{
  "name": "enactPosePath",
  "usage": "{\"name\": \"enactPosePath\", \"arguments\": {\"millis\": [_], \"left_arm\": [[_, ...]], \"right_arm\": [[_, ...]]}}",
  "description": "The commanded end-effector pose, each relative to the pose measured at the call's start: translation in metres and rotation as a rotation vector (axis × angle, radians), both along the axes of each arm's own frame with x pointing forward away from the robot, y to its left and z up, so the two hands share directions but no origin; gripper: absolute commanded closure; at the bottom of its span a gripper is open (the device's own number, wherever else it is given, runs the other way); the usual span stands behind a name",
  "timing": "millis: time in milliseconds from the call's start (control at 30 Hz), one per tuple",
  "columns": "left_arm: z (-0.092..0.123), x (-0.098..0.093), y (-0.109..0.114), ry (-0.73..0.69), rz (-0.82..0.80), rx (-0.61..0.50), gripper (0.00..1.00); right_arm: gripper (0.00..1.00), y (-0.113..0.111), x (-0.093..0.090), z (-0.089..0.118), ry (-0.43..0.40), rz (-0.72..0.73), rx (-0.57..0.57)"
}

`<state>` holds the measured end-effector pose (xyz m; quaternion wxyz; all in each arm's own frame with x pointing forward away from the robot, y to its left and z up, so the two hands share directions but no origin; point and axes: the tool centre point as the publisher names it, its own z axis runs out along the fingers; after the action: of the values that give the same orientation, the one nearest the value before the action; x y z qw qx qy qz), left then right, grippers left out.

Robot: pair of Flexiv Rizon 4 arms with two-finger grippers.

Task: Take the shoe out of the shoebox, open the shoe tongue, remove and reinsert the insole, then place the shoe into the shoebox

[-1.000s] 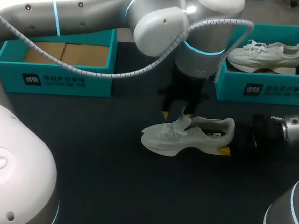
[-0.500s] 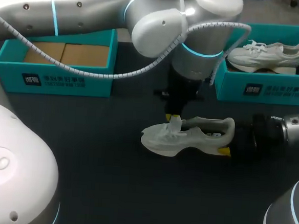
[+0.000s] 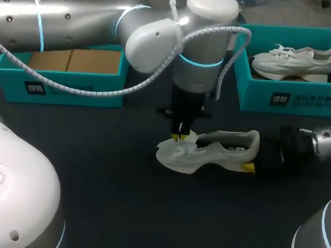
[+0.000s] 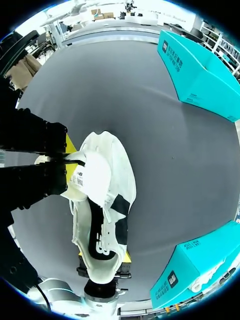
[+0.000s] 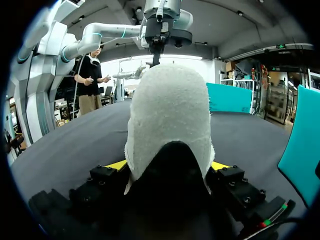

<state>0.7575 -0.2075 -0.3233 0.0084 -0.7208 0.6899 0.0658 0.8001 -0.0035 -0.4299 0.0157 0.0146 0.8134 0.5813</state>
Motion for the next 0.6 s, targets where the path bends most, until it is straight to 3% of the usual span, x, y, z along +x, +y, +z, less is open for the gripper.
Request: {"name": "enactPosePath", "arguments": {"millis": [33, 267, 333, 367, 400, 600], "left_arm": [[-0.003, 0.0, 0.006, 0.003, -0.002, -0.043, 1.0], [0.012, 0.002, 0.001, -0.016, -0.048, -0.074, 1.0], [0.017, 0.004, -0.001, -0.017, -0.075, -0.092, 0.53], [0.02, 0.004, -0.002, -0.025, -0.1, -0.103, 0.15], [0.024, 0.004, -0.004, -0.033, -0.131, -0.12, 0.0], [0.049, 0.0, -0.016, -0.111, -0.457, -0.215, 0.0]], "right_arm": [[1.0, 0.002, 0.0, -0.004, 0.001, 0.0, -0.002], [1.0, 0.002, 0.0, -0.004, 0.001, 0.0, -0.002], [1.0, 0.002, 0.0, -0.004, 0.001, 0.0, -0.002], [1.0, 0.002, 0.0, -0.004, 0.001, 0.0, -0.002], [1.0, 0.002, 0.0, -0.004, 0.001, 0.0, -0.002], [1.0, 0.002, 0.0, -0.004, 0.001, 0.0, -0.002]]}}
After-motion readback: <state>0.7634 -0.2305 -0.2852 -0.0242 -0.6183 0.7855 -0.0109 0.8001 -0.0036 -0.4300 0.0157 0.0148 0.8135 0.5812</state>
